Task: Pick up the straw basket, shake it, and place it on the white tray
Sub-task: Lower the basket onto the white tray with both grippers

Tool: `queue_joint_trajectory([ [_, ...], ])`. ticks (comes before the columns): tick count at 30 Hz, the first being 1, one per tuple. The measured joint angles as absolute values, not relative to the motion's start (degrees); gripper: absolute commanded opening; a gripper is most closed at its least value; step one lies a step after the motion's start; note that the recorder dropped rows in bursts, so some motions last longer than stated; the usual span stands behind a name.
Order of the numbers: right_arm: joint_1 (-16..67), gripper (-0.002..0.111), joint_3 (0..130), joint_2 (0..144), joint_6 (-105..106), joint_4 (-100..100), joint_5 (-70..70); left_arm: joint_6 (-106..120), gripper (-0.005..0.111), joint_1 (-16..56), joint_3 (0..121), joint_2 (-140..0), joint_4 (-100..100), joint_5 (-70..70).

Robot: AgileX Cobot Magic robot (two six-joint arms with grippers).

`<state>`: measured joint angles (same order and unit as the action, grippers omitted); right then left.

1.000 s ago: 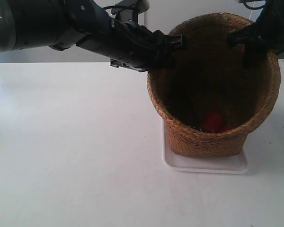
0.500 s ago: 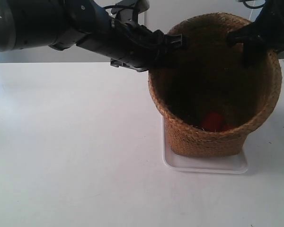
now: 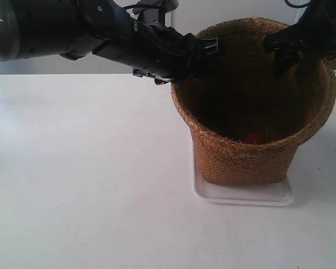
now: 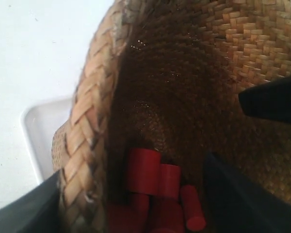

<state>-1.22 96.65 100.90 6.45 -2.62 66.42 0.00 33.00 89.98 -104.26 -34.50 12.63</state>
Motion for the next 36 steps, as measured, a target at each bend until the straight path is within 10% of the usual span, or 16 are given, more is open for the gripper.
queue_joint_trajectory([
  [36, -1.11, 0.062, 96.65, 90.73, 6.11, -2.77, 62.34, 1.09, 0.07, 33.35, 90.2, -103.66, -30.34, 9.22],
])
